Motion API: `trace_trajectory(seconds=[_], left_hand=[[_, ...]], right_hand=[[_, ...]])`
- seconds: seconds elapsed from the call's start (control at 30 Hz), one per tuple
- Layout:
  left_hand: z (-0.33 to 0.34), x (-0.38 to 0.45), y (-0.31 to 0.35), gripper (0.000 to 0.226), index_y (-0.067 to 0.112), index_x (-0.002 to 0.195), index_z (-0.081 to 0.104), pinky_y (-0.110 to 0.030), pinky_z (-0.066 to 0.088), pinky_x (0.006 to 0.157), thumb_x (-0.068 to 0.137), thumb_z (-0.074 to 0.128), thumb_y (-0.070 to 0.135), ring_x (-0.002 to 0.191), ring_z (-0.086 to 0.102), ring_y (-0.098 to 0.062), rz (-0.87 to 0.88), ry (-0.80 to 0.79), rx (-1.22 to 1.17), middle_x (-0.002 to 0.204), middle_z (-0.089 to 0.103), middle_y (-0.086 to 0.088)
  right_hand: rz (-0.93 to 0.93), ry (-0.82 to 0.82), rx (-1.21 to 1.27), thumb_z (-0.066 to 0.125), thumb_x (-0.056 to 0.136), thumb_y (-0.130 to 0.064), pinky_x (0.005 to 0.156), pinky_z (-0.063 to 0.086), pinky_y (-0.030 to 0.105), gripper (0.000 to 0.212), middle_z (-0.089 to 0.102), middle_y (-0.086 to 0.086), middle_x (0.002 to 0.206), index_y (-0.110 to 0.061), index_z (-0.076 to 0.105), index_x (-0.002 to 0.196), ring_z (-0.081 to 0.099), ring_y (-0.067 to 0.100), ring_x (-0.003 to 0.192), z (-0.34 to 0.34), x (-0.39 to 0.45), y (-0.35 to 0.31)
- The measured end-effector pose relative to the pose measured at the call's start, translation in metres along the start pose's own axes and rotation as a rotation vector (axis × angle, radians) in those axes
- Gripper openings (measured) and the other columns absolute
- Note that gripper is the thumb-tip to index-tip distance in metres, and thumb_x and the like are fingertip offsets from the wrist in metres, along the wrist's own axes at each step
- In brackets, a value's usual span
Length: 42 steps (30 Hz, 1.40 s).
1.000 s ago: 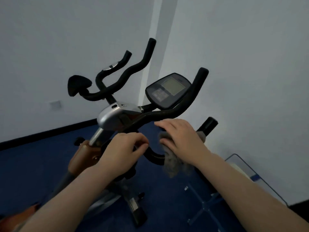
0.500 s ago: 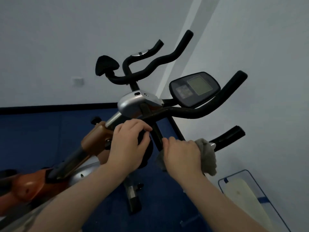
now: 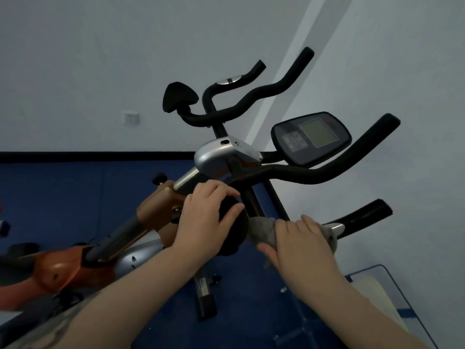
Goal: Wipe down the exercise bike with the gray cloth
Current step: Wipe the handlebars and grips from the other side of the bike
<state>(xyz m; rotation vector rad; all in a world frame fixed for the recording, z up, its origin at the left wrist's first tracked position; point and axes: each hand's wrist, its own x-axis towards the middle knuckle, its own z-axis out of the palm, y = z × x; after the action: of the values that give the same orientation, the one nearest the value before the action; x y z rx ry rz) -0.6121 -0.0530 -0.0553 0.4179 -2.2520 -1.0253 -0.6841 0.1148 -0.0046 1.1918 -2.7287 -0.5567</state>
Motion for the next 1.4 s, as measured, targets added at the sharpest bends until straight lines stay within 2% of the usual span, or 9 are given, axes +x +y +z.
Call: trace_trajectory(seconds=[0.07, 0.23, 0.37, 0.53, 0.77, 0.9, 1.03, 1.23, 1.4], left_hand=[[0.0, -0.002, -0.005, 0.034, 0.031, 0.111, 0.059, -0.032, 0.039, 0.096, 0.082, 0.062, 0.048, 0.108, 0.042, -0.005, -0.086, 0.028, -0.055, 0.111, 0.048, 0.015], [0.005, -0.005, -0.011, 0.037, 0.041, 0.107, 0.05, -0.03, 0.041, 0.093, 0.077, 0.064, 0.057, 0.104, 0.041, 0.0, -0.167, 0.038, -0.125, 0.104, 0.04, 0.027], [0.005, -0.004, -0.011, 0.034, 0.042, 0.103, 0.048, -0.029, 0.041, 0.09, 0.077, 0.063, 0.058, 0.101, 0.042, 0.0, -0.167, 0.035, -0.123, 0.103, 0.042, 0.026], [0.006, -0.005, -0.011, 0.034, 0.038, 0.103, 0.051, -0.029, 0.04, 0.089, 0.077, 0.063, 0.056, 0.1, 0.043, -0.003, -0.17, 0.034, -0.12, 0.102, 0.045, 0.018], [-0.005, 0.002, 0.006, 0.029, 0.03, 0.112, 0.058, -0.027, 0.03, 0.092, 0.084, 0.064, 0.033, 0.108, 0.046, -0.007, 0.012, -0.034, 0.027, 0.113, 0.053, 0.012], [-0.002, 0.001, 0.021, 0.025, 0.038, 0.109, 0.056, -0.029, 0.017, 0.107, 0.088, 0.061, 0.025, 0.111, 0.04, 0.003, 0.04, -0.106, 0.02, 0.112, 0.052, 0.021], [0.005, -0.004, 0.038, 0.023, 0.034, 0.105, 0.058, -0.033, 0.017, 0.114, 0.089, 0.061, 0.018, 0.106, 0.042, 0.005, 0.117, -0.151, 0.064, 0.107, 0.054, 0.021], [0.023, -0.006, 0.064, 0.017, 0.032, 0.105, 0.061, -0.017, 0.043, 0.08, 0.097, 0.054, 0.019, 0.095, 0.054, 0.002, 0.142, -0.36, -0.015, 0.099, 0.057, 0.023], [0.053, 0.006, 0.081, 0.012, 0.035, 0.103, 0.059, -0.023, 0.047, 0.071, 0.1, 0.048, 0.032, 0.082, 0.055, 0.005, 0.029, -0.42, -0.061, 0.095, 0.06, 0.02]], right_hand=[[0.039, -0.04, 0.013, 0.061, 0.086, -0.058, 0.081, 0.048, 0.036, 0.047, 0.064, 0.004, 0.071, -0.011, 0.06, 0.089, 0.062, 0.024, 0.068, 0.001, -0.001, -0.001], [0.126, -0.199, 0.472, 0.021, 0.102, -0.053, 0.079, 0.038, 0.037, 0.055, 0.058, 0.015, 0.121, -0.01, 0.045, 0.126, 0.056, 0.034, 0.108, 0.005, 0.071, -0.015], [0.089, -0.12, 0.409, 0.022, 0.1, -0.054, 0.066, 0.033, 0.036, 0.049, 0.062, 0.015, 0.109, -0.011, 0.04, 0.114, 0.058, 0.033, 0.089, 0.018, 0.06, -0.011], [0.163, -0.221, 0.586, 0.027, 0.101, -0.051, 0.079, 0.037, 0.036, 0.056, 0.055, 0.017, 0.128, -0.009, 0.041, 0.134, 0.054, 0.036, 0.114, 0.009, 0.091, -0.016], [-0.076, 0.045, 0.249, 0.037, 0.1, -0.047, 0.073, 0.033, 0.036, 0.058, 0.058, 0.008, 0.122, -0.012, 0.026, 0.144, 0.059, 0.028, 0.098, 0.016, 0.021, 0.001], [-0.332, 0.107, 0.131, 0.037, 0.095, -0.047, 0.106, 0.029, 0.034, 0.05, 0.057, -0.005, 0.119, -0.024, 0.045, 0.138, 0.053, 0.018, 0.111, 0.01, -0.015, 0.068], [-0.151, 0.213, 0.312, 0.031, 0.096, -0.064, 0.12, 0.004, 0.045, 0.054, 0.053, -0.009, 0.132, -0.031, 0.056, 0.13, 0.038, 0.015, 0.134, 0.025, -0.033, 0.075], [-0.135, 0.532, 0.104, 0.046, 0.097, -0.044, 0.114, 0.027, 0.044, 0.037, 0.066, 0.002, 0.096, -0.016, 0.071, 0.099, 0.062, 0.024, 0.098, 0.037, -0.018, 0.089], [0.097, 0.678, 0.13, 0.05, 0.092, -0.032, 0.119, 0.013, 0.044, 0.028, 0.068, 0.004, 0.103, -0.013, 0.071, 0.094, 0.06, 0.026, 0.114, 0.045, -0.019, 0.097]])
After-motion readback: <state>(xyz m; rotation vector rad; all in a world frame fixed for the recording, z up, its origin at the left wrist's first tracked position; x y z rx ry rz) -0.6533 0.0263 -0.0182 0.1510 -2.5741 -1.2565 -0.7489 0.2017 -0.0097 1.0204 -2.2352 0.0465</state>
